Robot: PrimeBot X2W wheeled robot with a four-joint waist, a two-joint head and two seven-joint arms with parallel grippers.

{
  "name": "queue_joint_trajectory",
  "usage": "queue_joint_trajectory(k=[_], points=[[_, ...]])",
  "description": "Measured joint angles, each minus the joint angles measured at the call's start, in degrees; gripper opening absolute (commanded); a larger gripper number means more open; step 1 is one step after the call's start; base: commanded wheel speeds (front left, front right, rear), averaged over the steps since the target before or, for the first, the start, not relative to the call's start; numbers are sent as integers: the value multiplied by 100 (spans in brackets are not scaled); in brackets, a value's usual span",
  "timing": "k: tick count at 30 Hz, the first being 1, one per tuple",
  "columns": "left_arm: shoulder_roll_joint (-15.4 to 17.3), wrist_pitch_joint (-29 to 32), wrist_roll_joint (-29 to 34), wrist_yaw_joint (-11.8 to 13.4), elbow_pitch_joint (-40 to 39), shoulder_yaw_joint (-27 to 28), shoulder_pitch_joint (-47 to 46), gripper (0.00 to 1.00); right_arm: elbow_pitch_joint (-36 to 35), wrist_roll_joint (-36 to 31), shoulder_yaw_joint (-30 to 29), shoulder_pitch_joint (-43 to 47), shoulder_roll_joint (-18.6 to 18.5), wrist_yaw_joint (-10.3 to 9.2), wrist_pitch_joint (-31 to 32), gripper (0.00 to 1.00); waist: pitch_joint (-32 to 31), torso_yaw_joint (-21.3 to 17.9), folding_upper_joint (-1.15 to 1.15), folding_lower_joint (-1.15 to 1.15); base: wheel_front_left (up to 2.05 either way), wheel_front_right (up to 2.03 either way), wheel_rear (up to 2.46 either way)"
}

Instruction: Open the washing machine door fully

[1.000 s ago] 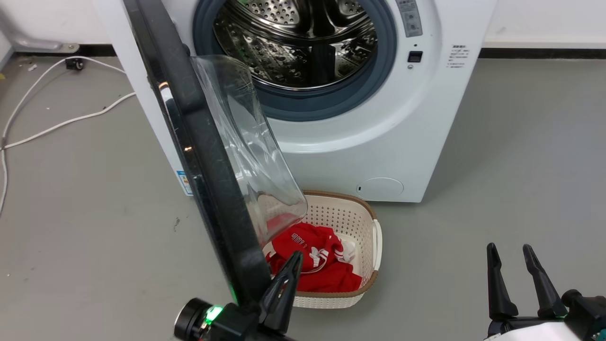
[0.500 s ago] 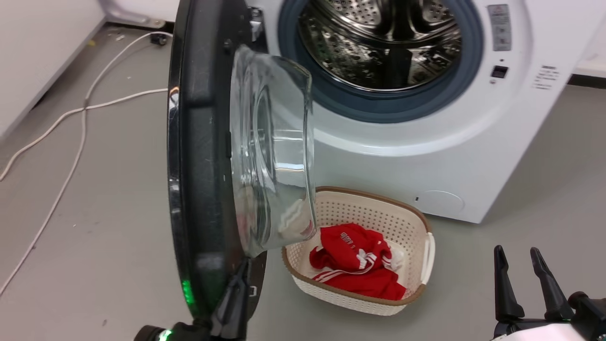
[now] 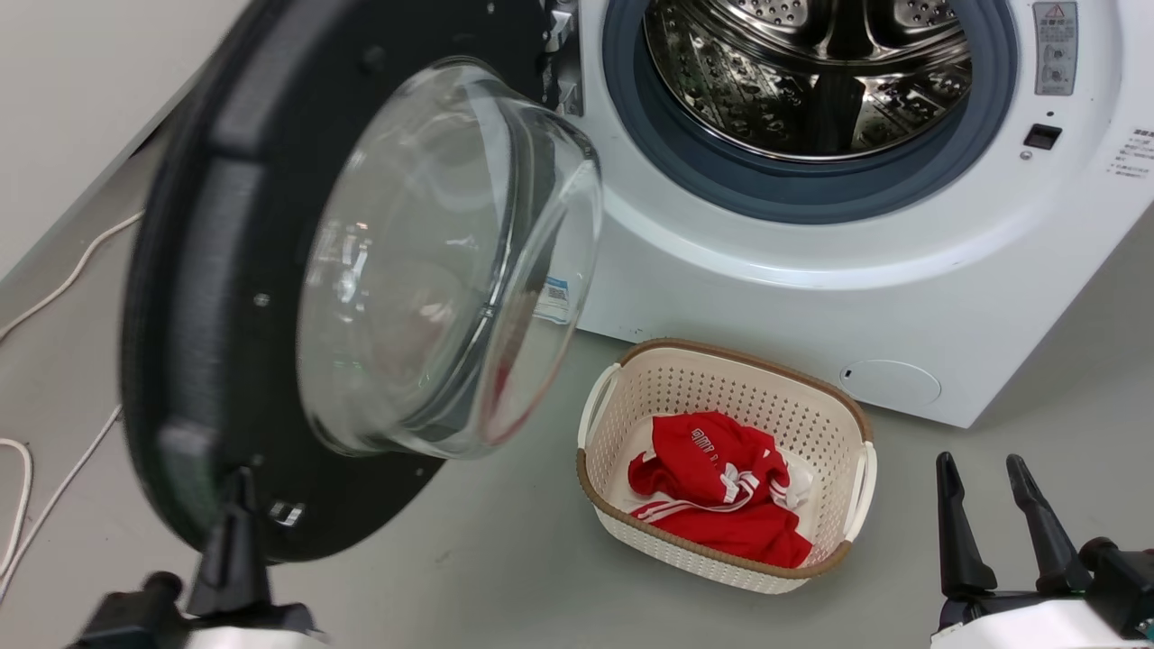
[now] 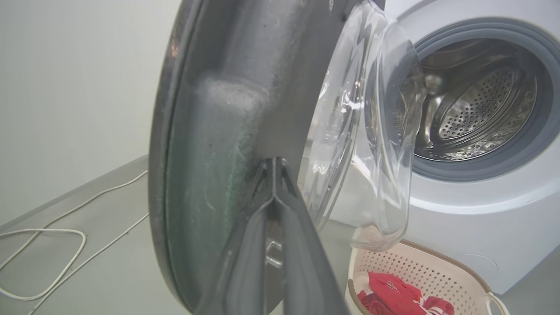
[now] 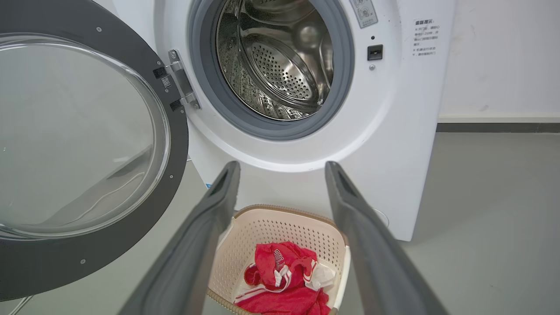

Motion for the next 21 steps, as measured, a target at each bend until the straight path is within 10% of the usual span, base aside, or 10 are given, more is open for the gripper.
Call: queue_joint_trajectory(k=[21], points=[[1356,-9,-30,-735,2639,1666,-1886,0,-276,-103,12,-382,1,0,153,100,791,-461,0,0,0,0,0]])
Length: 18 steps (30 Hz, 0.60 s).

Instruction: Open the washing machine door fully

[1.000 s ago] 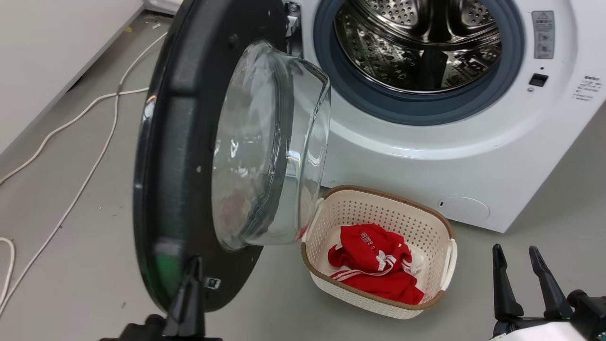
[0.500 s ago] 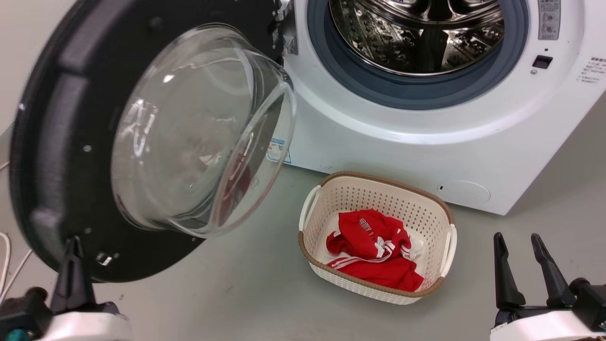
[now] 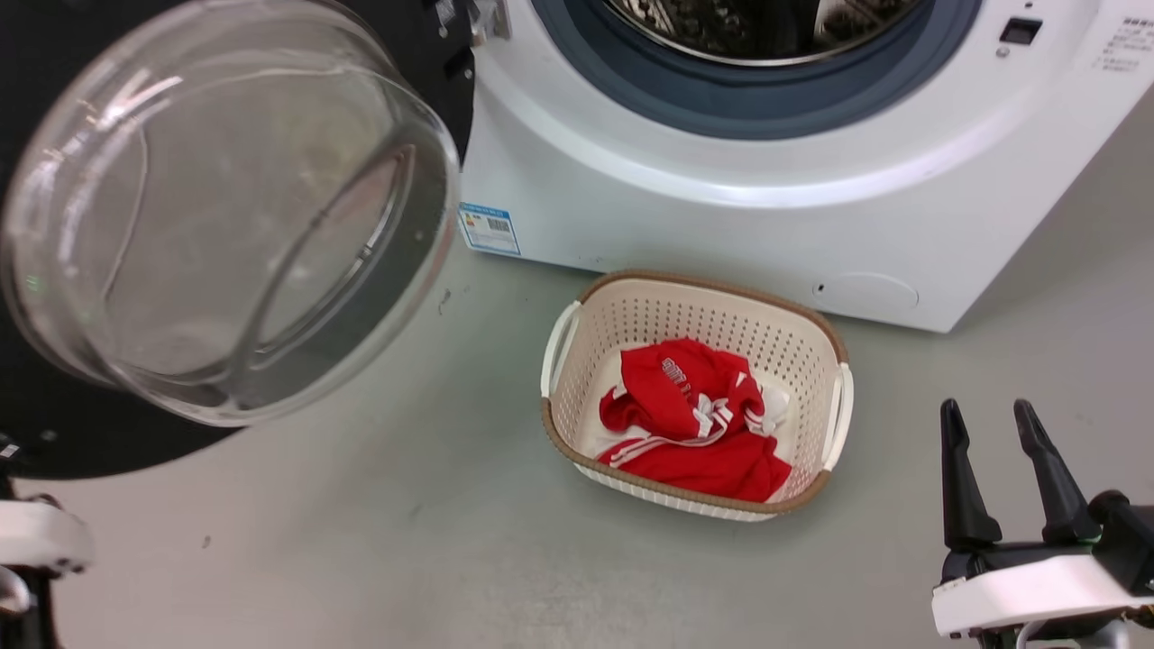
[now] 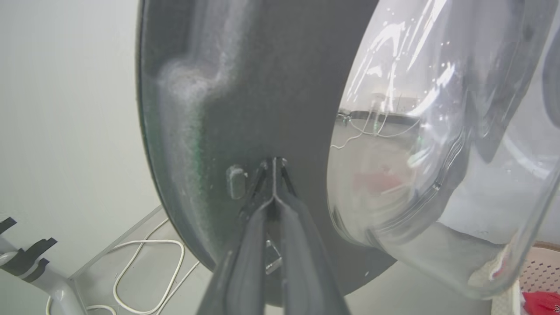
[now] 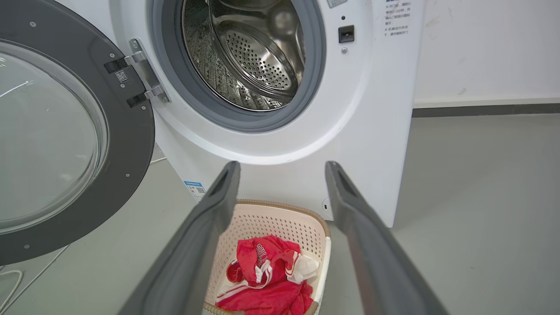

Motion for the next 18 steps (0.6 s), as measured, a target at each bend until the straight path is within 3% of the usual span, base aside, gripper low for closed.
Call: queue_joint_trajectory(k=[12,18], points=[[714,1,66,-402,1402,555,-1071,0,-27,-51,15,-251,0,0,-33,100,414,-177,0,0,0,0,0],[759,1,151,-530,1784,808,-1323,0,87,-45,32,-257,-1,0,-82,100,350,-208,0,0,0,0,0]])
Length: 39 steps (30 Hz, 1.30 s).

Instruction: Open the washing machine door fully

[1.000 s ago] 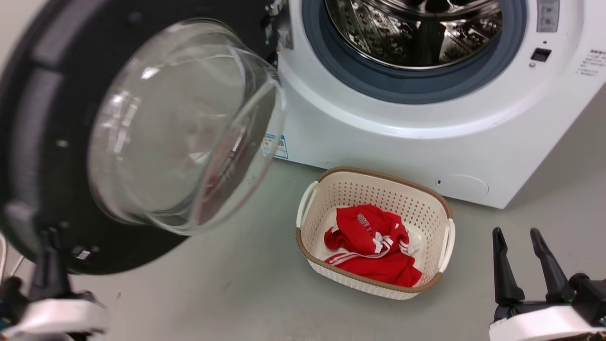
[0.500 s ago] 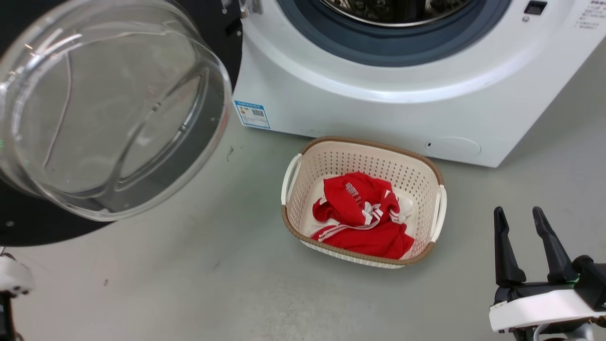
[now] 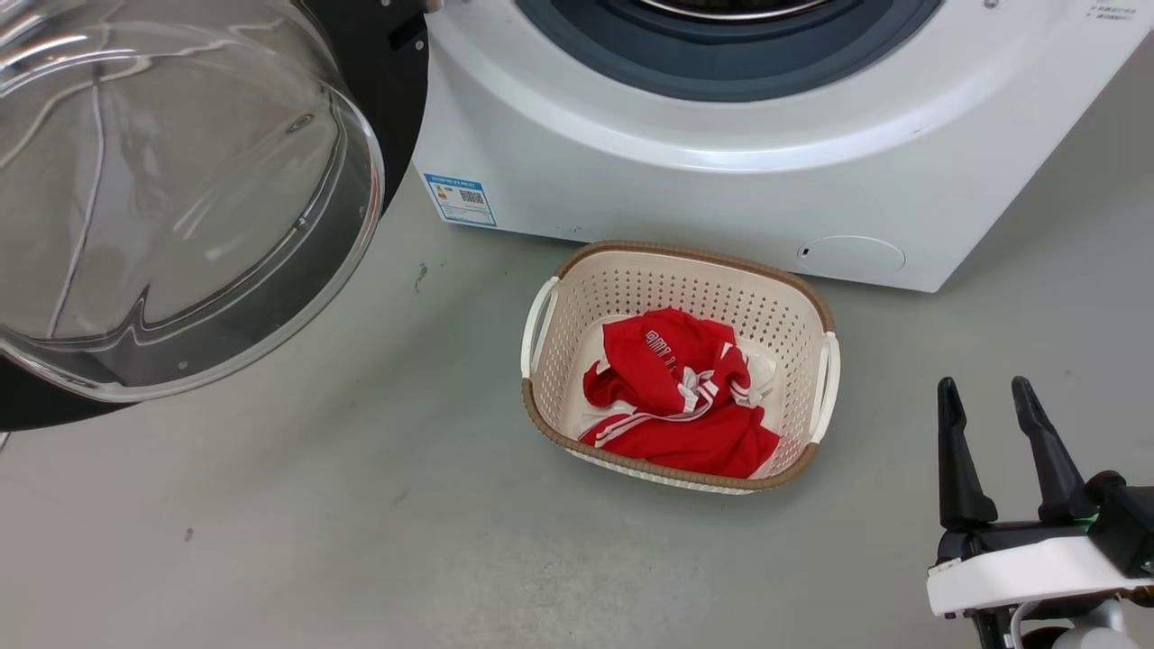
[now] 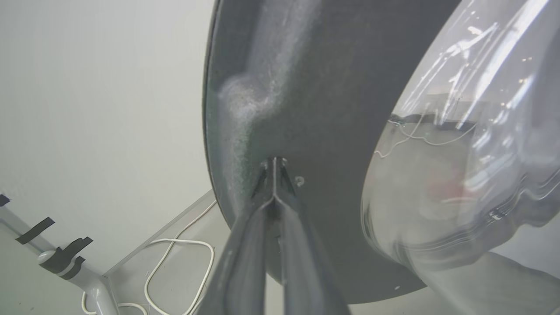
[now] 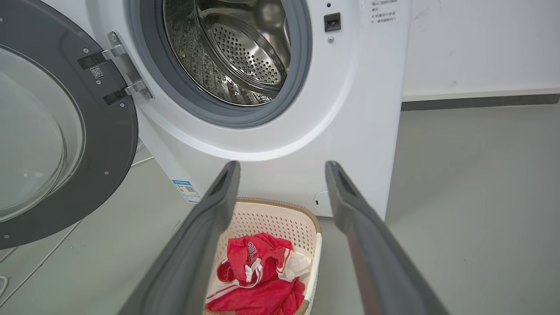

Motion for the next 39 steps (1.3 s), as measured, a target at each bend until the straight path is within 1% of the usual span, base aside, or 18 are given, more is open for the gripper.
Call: queue_joint_trajectory(k=[4,9,12,14,15,16,17,18,19,22,24,30,33,39], points=[[-103,14,190,-56,-132,133,42,0,104,46,19,13,0,0,-49,100,-171,-23,0,0,0,0,0],[-455,14,550,-96,-665,291,554,0,227,92,18,55,1,0,-105,100,-464,-41,0,0,0,0,0],[-802,14,691,-105,-1120,427,923,0,272,60,13,105,0,0,-146,100,-656,-52,0,0,0,0,0],[-1129,14,779,-107,-1516,503,1247,0,289,32,14,156,1,0,-156,100,-784,-61,0,-1,0,0,0],[-1310,14,827,-107,-1705,519,1419,2,297,2,11,167,1,0,-167,100,-844,-66,0,-1,0,0,0],[-1497,14,871,-107,-1920,525,1584,30,294,-1,11,176,1,0,-170,100,-903,-73,0,0,0,0,0],[-1681,14,925,-105,-2107,520,1734,50,299,-1,10,192,0,0,-174,100,-958,-78,0,-1,0,0,0],[-1872,13,978,-104,-2314,489,1884,91,302,-2,8,225,1,0,-179,100,-1011,-84,0,-1,0,0,0],[-2059,14,1020,-103,-2497,454,2023,100,303,-2,13,258,1,0,-180,100,-1057,-90,0,-1,0,0,0],[-2525,14,1226,-78,-2989,247,2390,100,302,-3,22,288,1,0,-192,100,-1160,-114,0,-1,0,0,0],[-2691,14,1379,0,-3265,69,2574,100,292,-15,48,308,1,0,-194,100,-1213,-141,0,-1,0,0,0],[-2842,14,1645,84,-3801,-575,2858,100,222,-81,85,376,1,0,-191,100,-1346,-290,0,-1,0,0,0],[-2863,14,1729,79,-3949,-907,2879,100,174,-189,123,402,2,0,-152,100,-1417,-401,0,-1,0,0,0],[-2867,14,1809,2,-4074,-1372,2800,100,29,-304,152,492,1,0,-38,100,-1598,-672,0,-1,0,0,0]])
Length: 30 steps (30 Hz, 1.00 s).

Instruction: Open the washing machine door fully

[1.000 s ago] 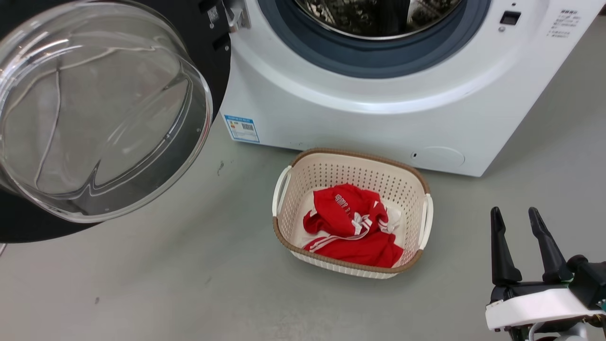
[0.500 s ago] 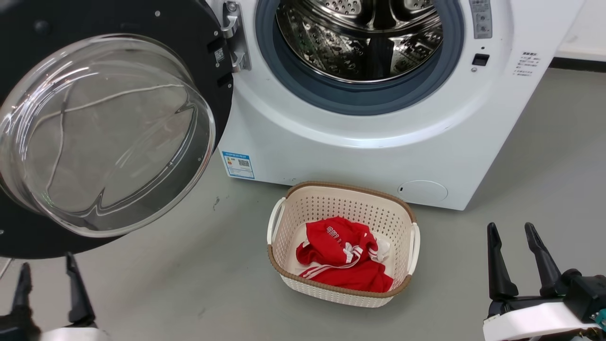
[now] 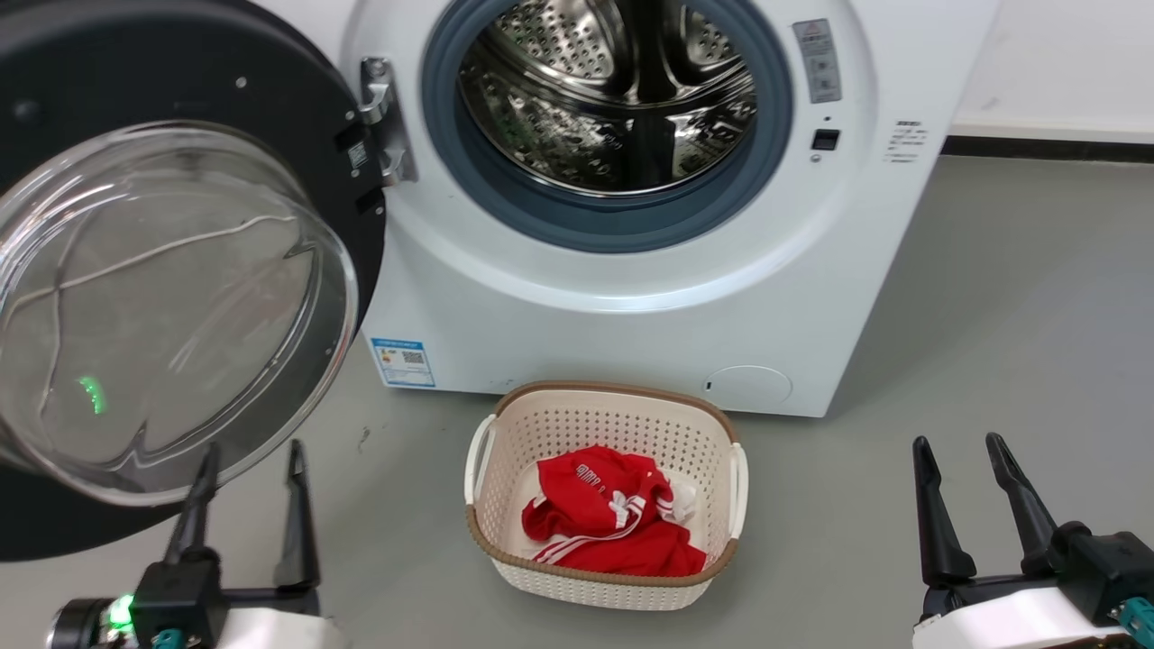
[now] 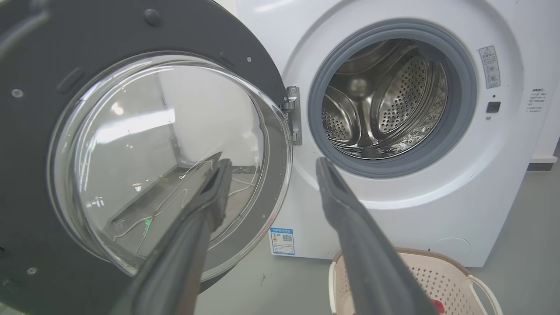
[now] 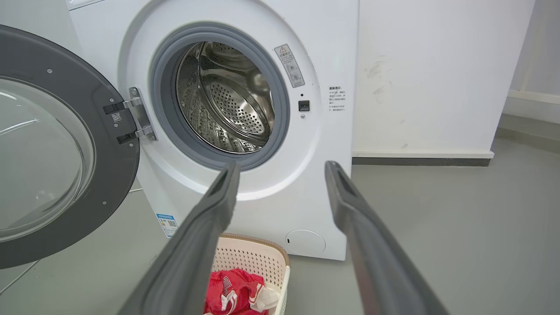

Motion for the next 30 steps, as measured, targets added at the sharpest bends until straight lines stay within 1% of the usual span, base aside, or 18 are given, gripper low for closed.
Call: queue_joint_trajectory(k=[4,13,18,30], points=[[13,0,-38,-93,130,-211,-157,100,-29,-49,-12,24,0,0,99,100,-67,-178,0,0,0,0,0],[11,0,-99,-87,332,-344,-204,100,78,-98,51,51,0,0,170,100,-97,-511,0,1,0,0,0],[16,0,-110,-47,376,-367,-204,100,96,-85,70,52,-1,0,169,100,-66,-565,0,1,0,0,0],[77,0,-159,-40,412,-365,-238,100,145,-32,97,50,0,0,152,100,-12,-589,0,1,0,0,0]])
